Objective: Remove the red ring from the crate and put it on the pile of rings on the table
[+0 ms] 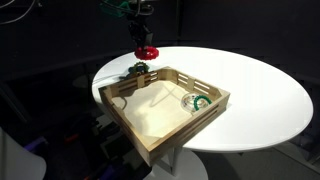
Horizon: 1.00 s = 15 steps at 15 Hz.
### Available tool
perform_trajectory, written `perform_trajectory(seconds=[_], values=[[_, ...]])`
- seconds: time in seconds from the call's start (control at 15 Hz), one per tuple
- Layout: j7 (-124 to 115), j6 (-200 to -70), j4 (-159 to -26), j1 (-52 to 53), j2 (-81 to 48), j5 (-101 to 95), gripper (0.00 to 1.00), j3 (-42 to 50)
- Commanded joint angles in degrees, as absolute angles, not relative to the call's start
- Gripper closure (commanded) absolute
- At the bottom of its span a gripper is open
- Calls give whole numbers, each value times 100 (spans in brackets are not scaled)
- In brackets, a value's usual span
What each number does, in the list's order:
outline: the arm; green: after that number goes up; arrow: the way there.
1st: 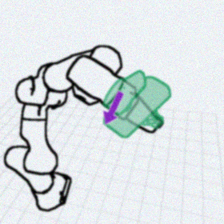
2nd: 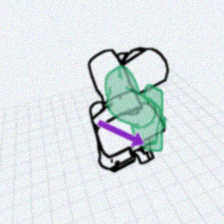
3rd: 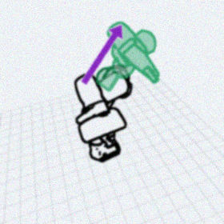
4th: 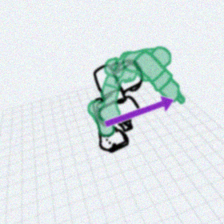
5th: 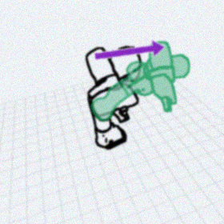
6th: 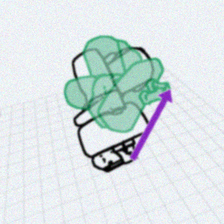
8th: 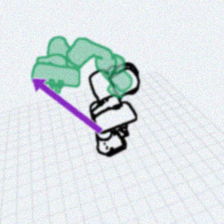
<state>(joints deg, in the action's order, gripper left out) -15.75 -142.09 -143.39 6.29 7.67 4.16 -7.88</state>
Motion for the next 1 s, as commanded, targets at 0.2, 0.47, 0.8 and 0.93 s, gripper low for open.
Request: perform_trajectory(seconds=[0.2, 0.47, 0.8, 0.93], values=[[-1339, -14566, -14112, 816, 187, 579, 90, -845], [-1267, -14558, -14044, 851, 44, 645, 43, -849], [-1085, -14448, -13983, 854, 82, 697, 6, -844], [-1055, -14300, -13933, 846, 186, 647, 0, -838]])
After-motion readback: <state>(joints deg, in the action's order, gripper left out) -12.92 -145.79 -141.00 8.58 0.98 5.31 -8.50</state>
